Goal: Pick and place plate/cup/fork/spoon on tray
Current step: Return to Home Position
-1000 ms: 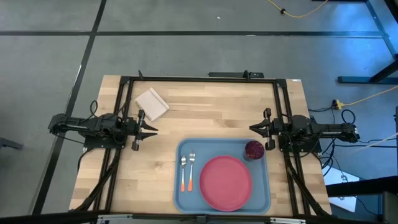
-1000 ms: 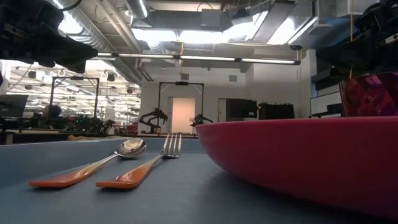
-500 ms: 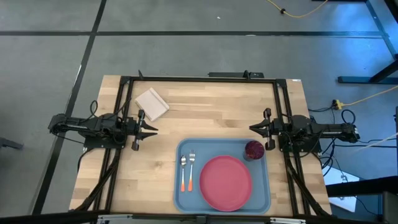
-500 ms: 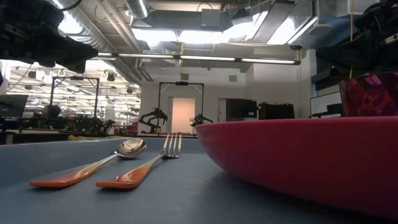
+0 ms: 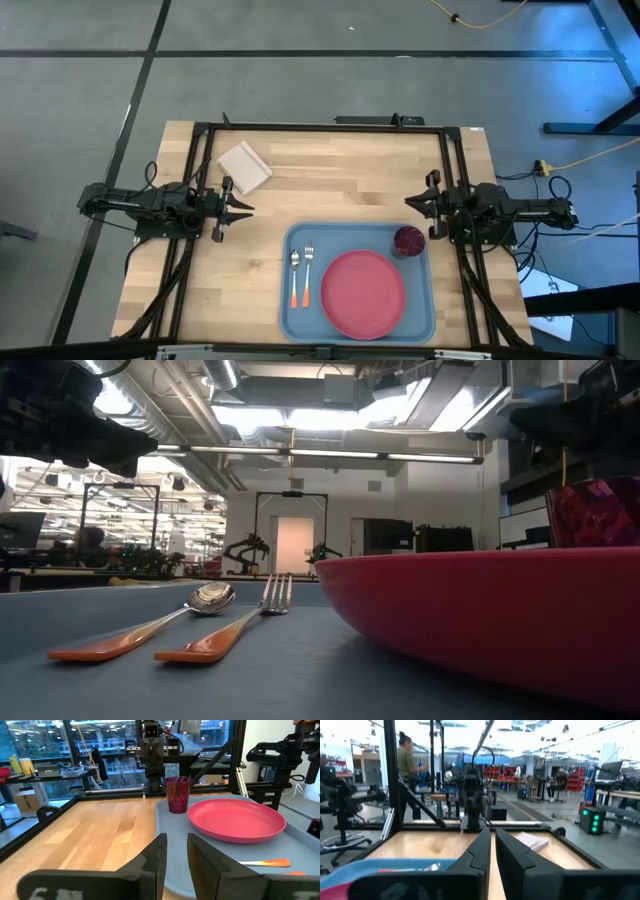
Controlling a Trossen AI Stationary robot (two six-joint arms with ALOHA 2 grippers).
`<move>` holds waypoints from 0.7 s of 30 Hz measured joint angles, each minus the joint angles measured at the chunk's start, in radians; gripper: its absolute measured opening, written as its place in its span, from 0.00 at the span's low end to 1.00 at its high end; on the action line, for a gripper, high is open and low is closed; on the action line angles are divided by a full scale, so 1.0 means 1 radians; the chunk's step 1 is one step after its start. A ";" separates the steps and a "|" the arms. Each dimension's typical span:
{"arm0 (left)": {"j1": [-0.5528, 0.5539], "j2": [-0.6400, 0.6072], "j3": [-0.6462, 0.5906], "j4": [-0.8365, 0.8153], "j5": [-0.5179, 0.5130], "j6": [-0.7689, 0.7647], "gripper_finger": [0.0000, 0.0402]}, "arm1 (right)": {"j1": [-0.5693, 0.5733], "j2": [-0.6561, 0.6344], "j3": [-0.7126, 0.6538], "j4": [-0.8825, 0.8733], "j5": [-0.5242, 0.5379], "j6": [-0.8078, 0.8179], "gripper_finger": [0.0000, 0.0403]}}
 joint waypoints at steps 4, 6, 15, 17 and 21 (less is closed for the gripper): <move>0.000 0.000 0.000 0.000 0.000 0.000 0.17 | 0.000 0.000 0.000 0.029 0.000 0.000 0.08; 0.000 0.000 0.000 0.000 0.000 0.000 0.17 | 0.000 0.000 0.000 -0.017 0.000 0.000 0.08; 0.000 0.000 0.000 0.000 0.000 0.000 0.17 | -0.001 0.000 -0.001 -0.094 0.000 0.000 0.08; 0.000 0.000 0.000 0.000 0.000 0.000 0.17 | -0.001 0.000 -0.001 -0.094 0.000 0.000 0.08; 0.000 0.000 0.000 0.000 0.000 0.000 0.17 | -0.001 0.000 -0.001 -0.095 0.000 0.000 0.08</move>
